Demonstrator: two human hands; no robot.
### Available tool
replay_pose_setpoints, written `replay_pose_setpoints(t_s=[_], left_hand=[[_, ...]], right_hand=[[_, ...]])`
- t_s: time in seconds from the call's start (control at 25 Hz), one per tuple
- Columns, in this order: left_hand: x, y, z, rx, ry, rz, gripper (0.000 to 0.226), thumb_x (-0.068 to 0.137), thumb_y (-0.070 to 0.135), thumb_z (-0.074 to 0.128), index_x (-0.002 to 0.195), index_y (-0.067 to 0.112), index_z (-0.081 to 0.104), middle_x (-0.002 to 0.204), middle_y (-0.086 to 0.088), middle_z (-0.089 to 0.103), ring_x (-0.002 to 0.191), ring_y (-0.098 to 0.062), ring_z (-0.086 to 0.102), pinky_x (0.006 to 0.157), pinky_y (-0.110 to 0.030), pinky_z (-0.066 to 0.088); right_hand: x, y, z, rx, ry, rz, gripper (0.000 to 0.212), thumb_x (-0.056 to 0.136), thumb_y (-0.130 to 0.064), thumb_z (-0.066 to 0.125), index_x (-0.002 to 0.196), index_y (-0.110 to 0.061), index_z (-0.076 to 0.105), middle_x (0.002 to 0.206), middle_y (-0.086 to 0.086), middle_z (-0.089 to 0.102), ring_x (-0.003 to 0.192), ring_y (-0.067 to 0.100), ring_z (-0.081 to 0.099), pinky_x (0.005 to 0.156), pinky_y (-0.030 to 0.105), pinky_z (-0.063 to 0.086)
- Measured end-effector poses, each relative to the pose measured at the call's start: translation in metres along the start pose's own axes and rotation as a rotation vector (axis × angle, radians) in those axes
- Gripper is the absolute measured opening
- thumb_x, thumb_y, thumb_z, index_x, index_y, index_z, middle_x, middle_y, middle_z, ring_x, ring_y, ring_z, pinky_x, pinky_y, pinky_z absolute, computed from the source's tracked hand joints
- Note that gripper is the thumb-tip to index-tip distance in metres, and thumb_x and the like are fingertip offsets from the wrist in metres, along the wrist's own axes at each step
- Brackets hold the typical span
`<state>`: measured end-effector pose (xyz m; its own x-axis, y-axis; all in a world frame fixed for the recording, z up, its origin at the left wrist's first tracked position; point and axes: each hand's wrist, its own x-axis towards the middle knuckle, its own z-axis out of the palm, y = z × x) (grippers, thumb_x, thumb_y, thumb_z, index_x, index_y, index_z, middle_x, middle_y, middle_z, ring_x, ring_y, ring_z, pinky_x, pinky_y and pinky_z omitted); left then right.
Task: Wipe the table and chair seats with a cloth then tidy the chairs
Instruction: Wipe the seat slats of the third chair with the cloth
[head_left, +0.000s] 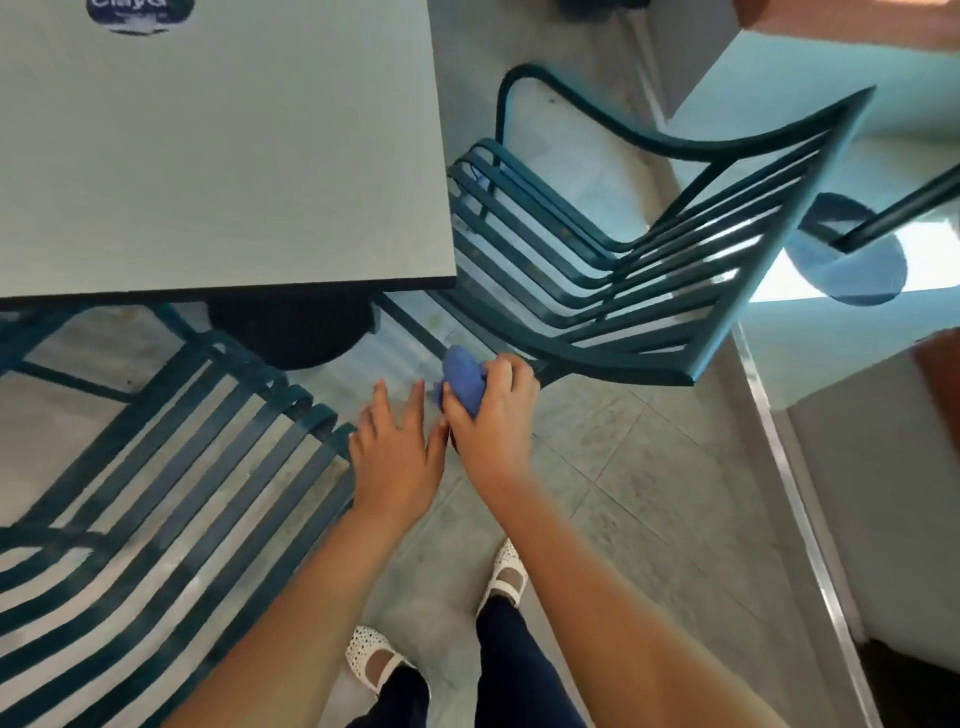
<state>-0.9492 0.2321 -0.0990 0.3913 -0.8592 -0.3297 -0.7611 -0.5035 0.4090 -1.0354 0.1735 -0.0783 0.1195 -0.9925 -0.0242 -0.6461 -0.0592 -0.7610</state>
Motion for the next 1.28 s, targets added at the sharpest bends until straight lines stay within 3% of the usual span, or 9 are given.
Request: replay_pose_setpoints(t_s=[0.12,0.28,0.4,0.64,0.92,1.16,1.28], left_hand=[[0.020,0.044,0.004,0.029,-0.032,-0.040,0.061,0.097,0.048,0.030,0.150,0.023,0.014,0.156,-0.019,0.002,0.141,-0.038,0.010,0.112,-0.053,0.016],[0.043,0.093,0.000,0.070,0.023,-0.032,0.062,0.096,0.048,0.032,0.150,0.022,0.014,0.157,-0.016,0.001,0.142,-0.037,0.008,0.114,-0.053,0.015],[0.058,0.129,-0.001,0.076,0.051,-0.038,0.062,0.096,0.049,0.031,0.150,0.022,0.016,0.157,-0.015,0.001,0.143,-0.035,0.006,0.114,-0.053,0.013],[0.088,0.178,0.012,0.083,0.030,-0.031,0.060,0.096,0.050,0.030,0.149,0.023,0.022,0.157,-0.015,0.006,0.143,-0.035,0.006,0.114,-0.054,0.013],[0.145,0.229,0.019,0.074,-0.062,-0.081,0.059,0.097,0.050,0.028,0.149,0.024,0.017,0.157,-0.013,0.001,0.144,-0.034,0.001,0.115,-0.054,0.008],[0.174,0.279,0.030,0.068,-0.092,-0.118,0.059,0.098,0.046,0.031,0.149,0.024,0.015,0.157,-0.014,-0.001,0.143,-0.036,0.001,0.114,-0.055,0.006],[0.192,0.312,0.034,0.044,-0.145,-0.198,0.059,0.098,0.048,0.030,0.150,0.029,0.009,0.157,-0.011,-0.010,0.143,-0.039,-0.005,0.113,-0.057,0.001]], right_hand=[[0.045,0.017,-0.049,-0.065,-0.009,-0.097,0.034,0.079,-0.015,0.070,0.105,0.000,0.054,0.126,0.021,0.043,0.107,0.035,0.047,0.087,0.042,0.047],[0.093,0.024,-0.105,-0.187,-0.004,-0.224,0.054,0.075,-0.005,0.073,0.125,-0.013,0.054,0.127,0.020,0.041,0.111,0.035,0.045,0.086,0.039,0.047],[0.125,0.034,-0.129,-0.231,0.032,-0.298,0.061,0.067,-0.006,0.080,0.123,-0.011,0.057,0.123,0.023,0.045,0.107,0.037,0.048,0.081,0.040,0.048],[0.182,0.059,-0.147,-0.329,0.060,-0.306,0.049,0.070,-0.018,0.080,0.114,-0.009,0.061,0.119,0.024,0.049,0.102,0.039,0.050,0.080,0.047,0.051],[0.240,0.077,-0.148,-0.374,-0.011,-0.240,0.042,0.080,-0.025,0.072,0.117,-0.010,0.059,0.125,0.022,0.045,0.109,0.038,0.046,0.085,0.044,0.046],[0.283,0.089,-0.161,-0.379,-0.096,-0.241,0.041,0.080,-0.024,0.072,0.116,-0.009,0.060,0.122,0.024,0.046,0.105,0.039,0.047,0.083,0.050,0.049],[0.314,0.100,-0.178,-0.421,-0.214,-0.255,0.041,0.086,-0.028,0.065,0.123,-0.013,0.056,0.130,0.021,0.040,0.112,0.036,0.041,0.092,0.047,0.044]])
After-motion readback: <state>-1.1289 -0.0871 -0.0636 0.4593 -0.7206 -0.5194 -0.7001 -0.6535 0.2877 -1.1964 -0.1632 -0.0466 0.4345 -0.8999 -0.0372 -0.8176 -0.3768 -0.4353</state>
